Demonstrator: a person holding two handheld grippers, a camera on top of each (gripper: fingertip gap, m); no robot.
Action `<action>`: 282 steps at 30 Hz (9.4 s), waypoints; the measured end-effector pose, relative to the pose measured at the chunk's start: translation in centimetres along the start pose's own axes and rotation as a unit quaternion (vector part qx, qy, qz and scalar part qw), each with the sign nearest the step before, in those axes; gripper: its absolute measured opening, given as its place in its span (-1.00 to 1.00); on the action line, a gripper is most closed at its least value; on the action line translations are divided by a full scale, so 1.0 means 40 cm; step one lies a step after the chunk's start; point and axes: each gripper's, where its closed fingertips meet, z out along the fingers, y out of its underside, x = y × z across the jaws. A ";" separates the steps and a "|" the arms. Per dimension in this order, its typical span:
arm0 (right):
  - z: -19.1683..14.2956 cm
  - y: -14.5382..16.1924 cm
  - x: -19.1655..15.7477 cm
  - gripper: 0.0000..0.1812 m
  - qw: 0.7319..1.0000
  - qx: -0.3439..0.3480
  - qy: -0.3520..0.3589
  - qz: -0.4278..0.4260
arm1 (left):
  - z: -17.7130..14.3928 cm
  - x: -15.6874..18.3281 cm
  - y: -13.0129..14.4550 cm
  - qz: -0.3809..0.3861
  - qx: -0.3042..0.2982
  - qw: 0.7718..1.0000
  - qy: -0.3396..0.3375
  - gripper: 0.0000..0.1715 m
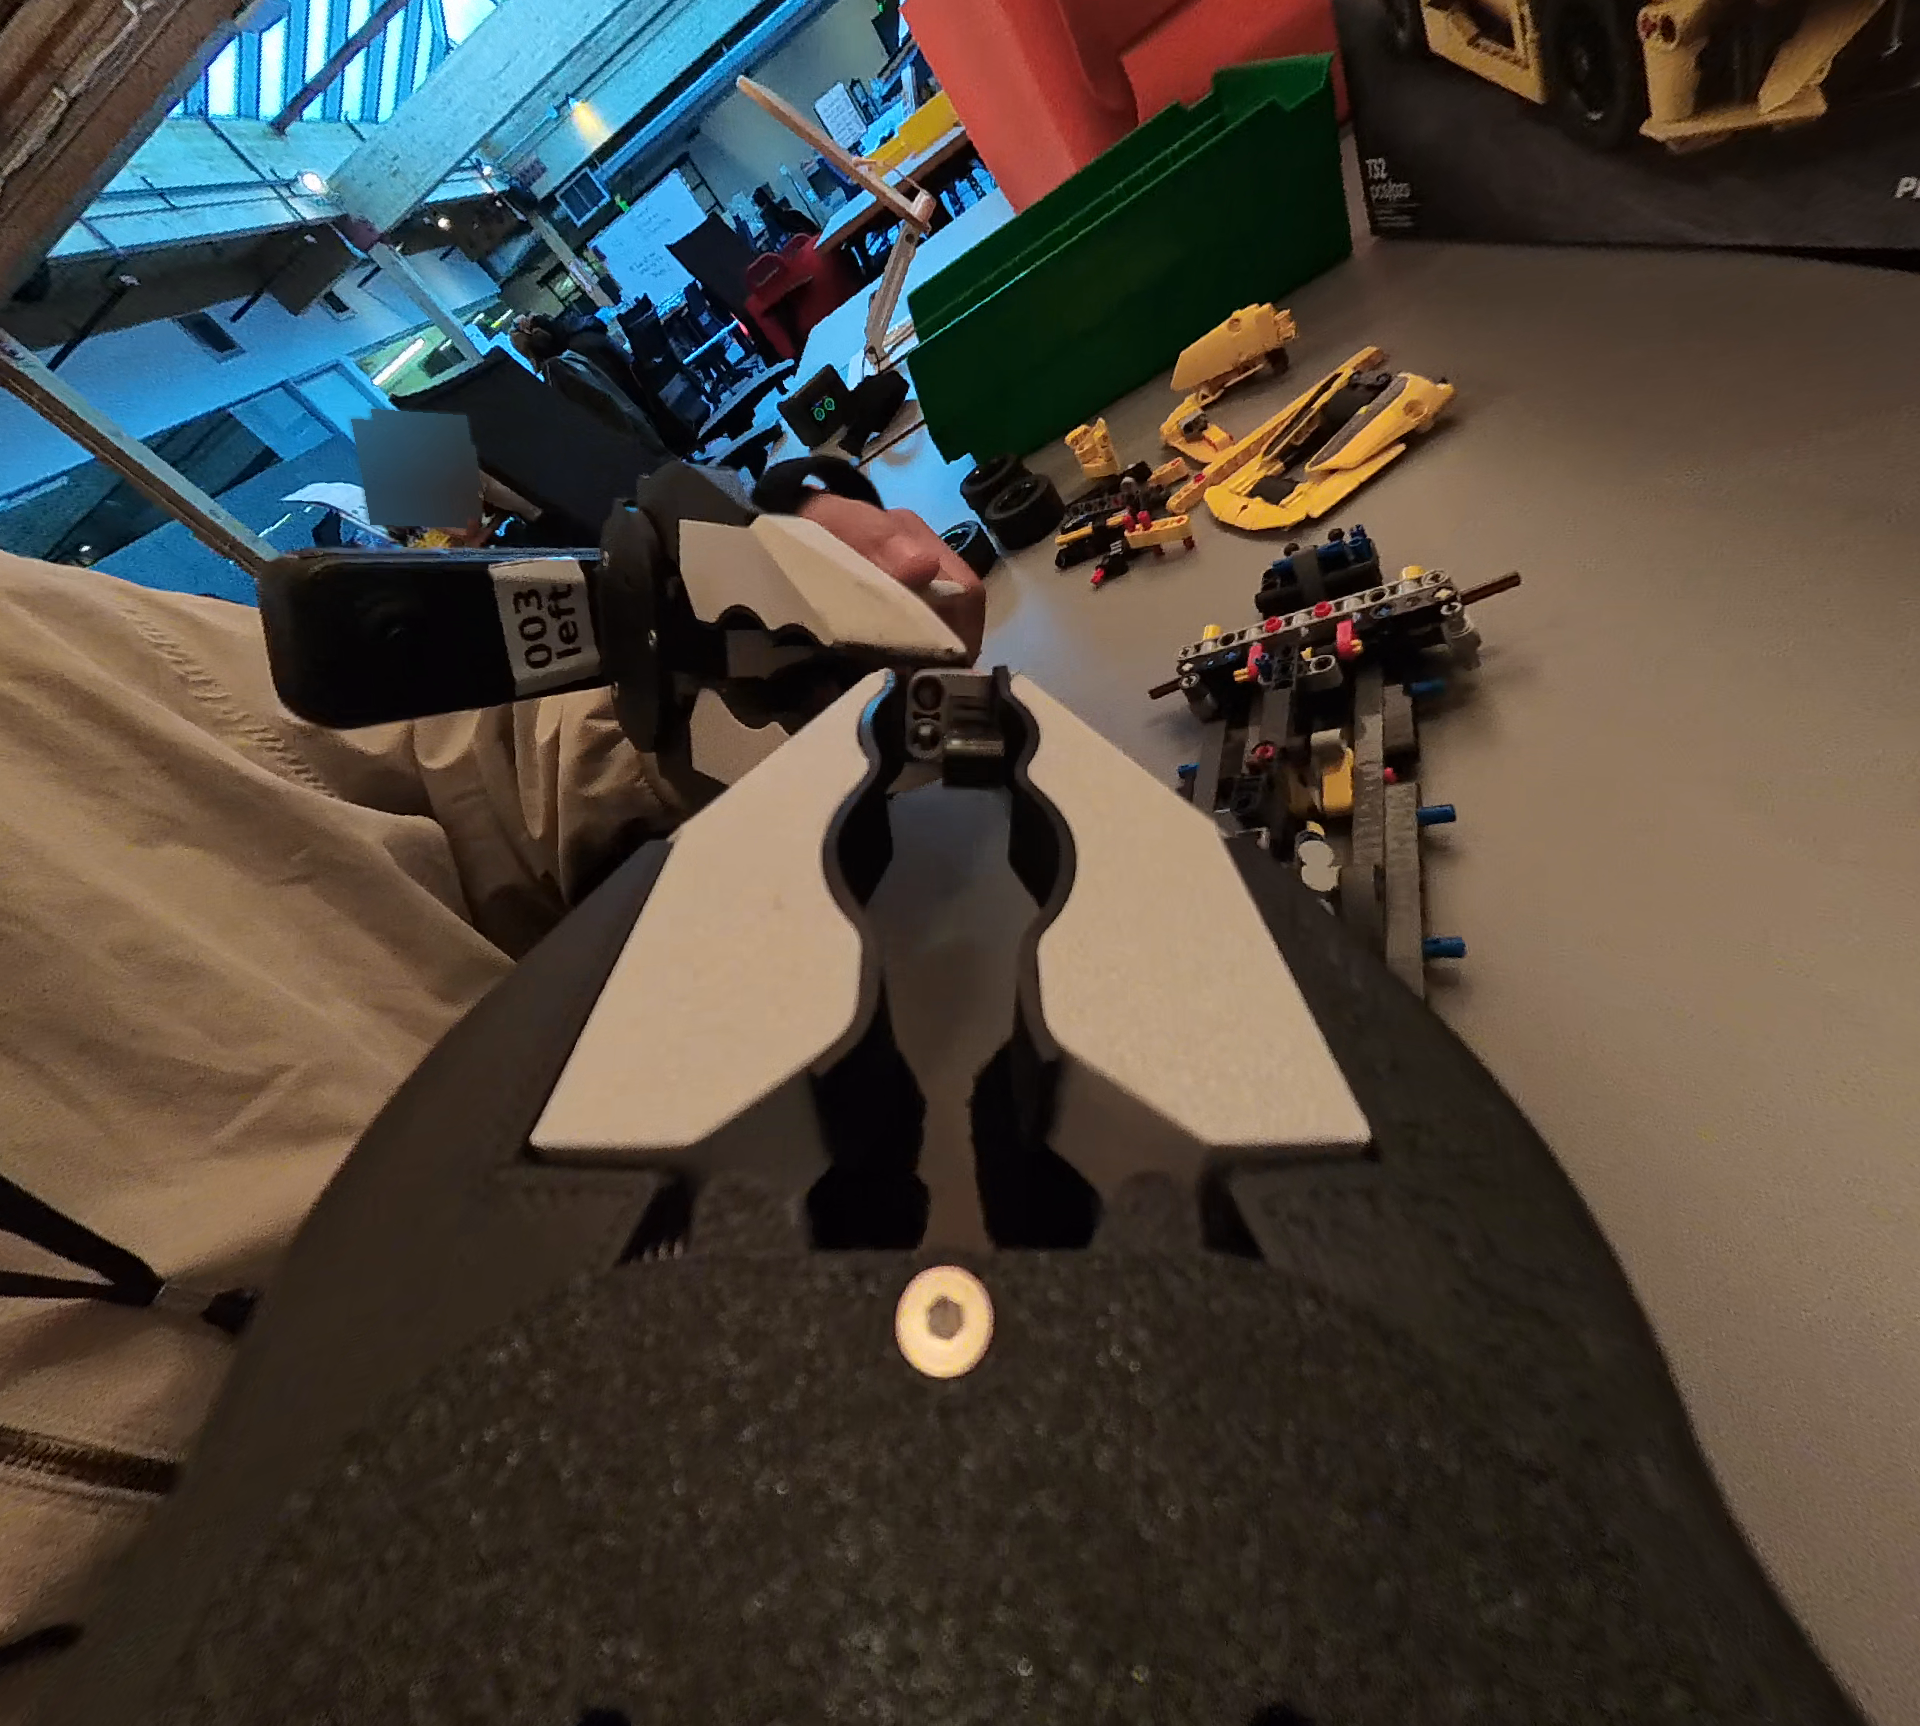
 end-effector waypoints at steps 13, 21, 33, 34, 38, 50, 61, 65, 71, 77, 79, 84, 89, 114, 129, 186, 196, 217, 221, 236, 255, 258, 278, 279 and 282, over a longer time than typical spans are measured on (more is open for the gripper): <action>-0.069 -0.073 -0.029 -0.85 0.997 0.064 -0.039 0.006 | -0.046 -0.044 0.005 -0.006 -0.004 1.000 -0.009 -0.83; -0.152 -0.091 -0.041 -0.85 0.995 0.074 -0.059 0.019 | -0.056 -0.049 0.007 -0.077 0.012 0.997 0.005 -0.82; -0.035 0.094 0.011 -0.84 0.987 -0.129 0.029 -0.092 | -0.049 0.004 0.029 -0.149 0.005 0.985 0.087 -0.82; -0.036 0.086 0.006 -0.85 0.990 -0.113 0.020 -0.086 | -0.050 0.001 0.026 -0.140 0.007 0.987 0.080 -0.82; -0.029 0.270 -0.024 -0.84 0.953 -0.300 -0.026 -0.025 | -0.045 0.009 0.028 -0.108 0.001 0.992 0.070 -0.82; 0.006 0.133 0.005 -0.62 0.986 -0.154 0.014 -0.068 | -0.036 0.029 0.015 -0.008 0.007 0.999 0.042 -0.82; 0.006 0.058 -0.026 -0.80 0.997 -0.072 -0.021 -0.031 | -0.032 0.044 0.021 0.014 -0.001 0.999 0.047 -0.82; 0.009 0.055 -0.026 -0.84 0.997 -0.067 -0.021 -0.026 | -0.032 0.047 0.023 0.020 0.000 0.999 0.048 -0.82; 0.006 0.057 -0.019 -0.96 0.997 -0.074 -0.010 -0.026 | -0.033 0.049 0.018 0.041 -0.007 0.998 0.039 -0.82; -0.012 0.015 -0.059 -0.97 0.997 -0.038 -0.052 -0.031 | -0.042 0.013 -0.032 0.041 0.003 0.999 -0.005 -0.83; -0.016 0.016 -0.055 -0.97 0.997 -0.041 -0.046 -0.036 | -0.039 0.013 -0.030 0.080 -0.008 0.997 -0.024 -0.83; -0.145 -0.069 0.002 -0.98 0.998 0.062 -0.004 -0.016 | -0.088 -0.107 0.019 0.016 -0.026 0.995 -0.093 -1.00; -0.207 -0.087 -0.005 -0.98 0.997 0.076 -0.015 -0.030 | -0.074 -0.085 0.007 -0.228 0.027 0.973 0.010 -1.00; -0.013 0.050 -0.123 -0.97 0.985 -0.084 -0.075 -0.132 | -0.062 0.050 -0.106 -0.431 0.099 0.865 0.237 -0.74; -0.038 0.040 -0.114 -0.97 0.987 -0.078 -0.070 -0.124 | -0.082 0.027 -0.083 -0.429 0.094 0.863 0.249 -0.87; -0.662 0.147 0.208 -0.92 0.861 -0.209 0.462 -0.036 | -0.007 0.075 0.006 -0.250 -0.030 0.962 0.102 -0.92; -0.185 0.052 0.020 -0.70 0.973 -0.118 0.137 -0.146 | -0.002 0.078 -0.005 -0.091 -0.031 0.995 0.040 -0.91; -0.040 0.102 0.057 -1.00 0.977 -0.139 0.147 -0.066 | 0.031 0.076 0.080 -0.054 -0.137 0.989 -0.005 -0.92; -0.036 0.096 0.046 -0.93 0.981 -0.127 0.132 -0.069 | 0.028 0.062 0.088 -0.048 -0.148 0.988 -0.015 -0.91; -0.005 0.092 0.034 -0.85 0.984 -0.115 0.118 -0.072 | 0.028 0.072 0.085 -0.012 -0.155 0.988 -0.019 -0.92; -0.027 0.088 0.079 -0.97 0.968 -0.127 0.188 -0.107 | 0.031 0.080 0.093 -0.005 -0.162 0.987 -0.010 -0.92; -0.013 0.096 0.058 -0.90 0.974 -0.130 0.157 -0.095 | 0.031 0.079 0.091 -0.004 -0.162 0.987 -0.011 -0.92; -0.365 0.056 0.215 -0.93 0.889 -0.175 0.409 -0.111 | -0.004 0.171 0.104 -0.208 -0.173 0.949 0.164 -0.79; -0.454 0.059 0.232 -0.93 0.861 -0.187 0.461 -0.109 | -0.015 0.190 0.099 -0.252 -0.172 0.930 0.203 -0.75; -0.588 0.146 0.210 -0.93 0.853 -0.236 0.464 -0.020 | -0.048 0.245 0.084 -0.330 -0.181 0.876 0.301 -0.60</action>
